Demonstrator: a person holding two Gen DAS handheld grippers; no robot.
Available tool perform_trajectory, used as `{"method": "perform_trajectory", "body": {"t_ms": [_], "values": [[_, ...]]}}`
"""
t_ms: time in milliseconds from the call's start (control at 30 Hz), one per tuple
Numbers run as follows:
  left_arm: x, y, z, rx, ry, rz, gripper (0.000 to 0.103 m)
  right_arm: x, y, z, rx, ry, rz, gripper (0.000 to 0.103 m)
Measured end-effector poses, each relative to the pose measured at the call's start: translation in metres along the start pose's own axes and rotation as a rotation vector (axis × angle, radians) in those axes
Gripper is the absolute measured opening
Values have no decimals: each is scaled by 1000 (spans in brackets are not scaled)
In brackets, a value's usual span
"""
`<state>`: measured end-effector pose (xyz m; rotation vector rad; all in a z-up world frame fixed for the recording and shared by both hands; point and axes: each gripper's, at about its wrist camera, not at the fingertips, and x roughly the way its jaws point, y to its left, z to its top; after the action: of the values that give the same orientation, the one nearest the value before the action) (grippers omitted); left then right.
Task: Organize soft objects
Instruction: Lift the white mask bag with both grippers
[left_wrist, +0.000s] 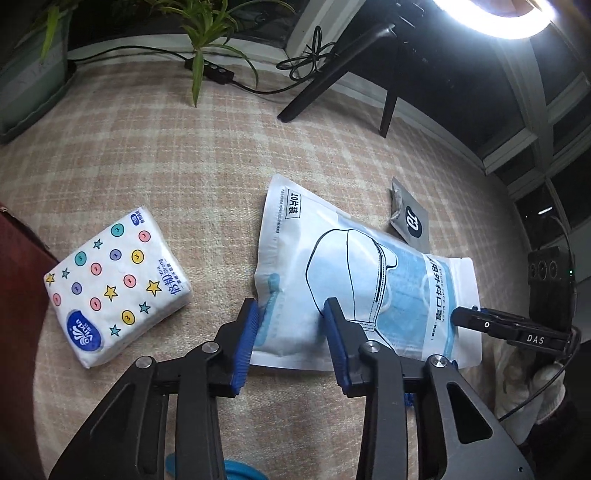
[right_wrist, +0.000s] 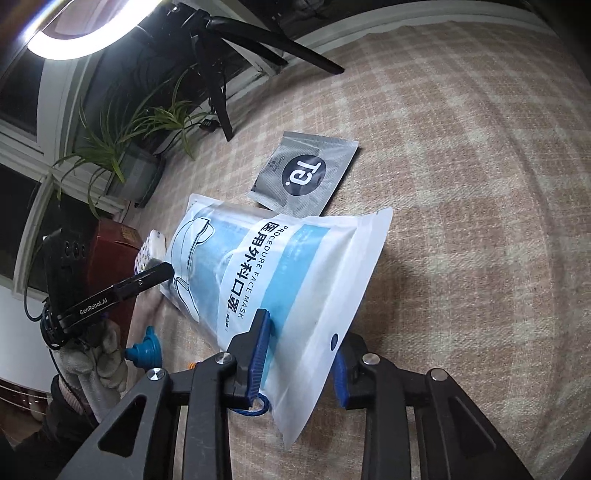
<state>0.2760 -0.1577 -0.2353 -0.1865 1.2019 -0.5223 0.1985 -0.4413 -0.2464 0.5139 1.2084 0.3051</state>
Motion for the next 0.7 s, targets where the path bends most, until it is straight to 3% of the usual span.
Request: {"method": "perform_trajectory", "body": {"t_ms": [400,700], "values": [[-39,-20,-1,-7,-83,-66,32,-39,16,3,-14,-90,8,28],[-87,-19,-4,-28,-186,-78,32,-68,56,11,-92,-159,21,28]]}}
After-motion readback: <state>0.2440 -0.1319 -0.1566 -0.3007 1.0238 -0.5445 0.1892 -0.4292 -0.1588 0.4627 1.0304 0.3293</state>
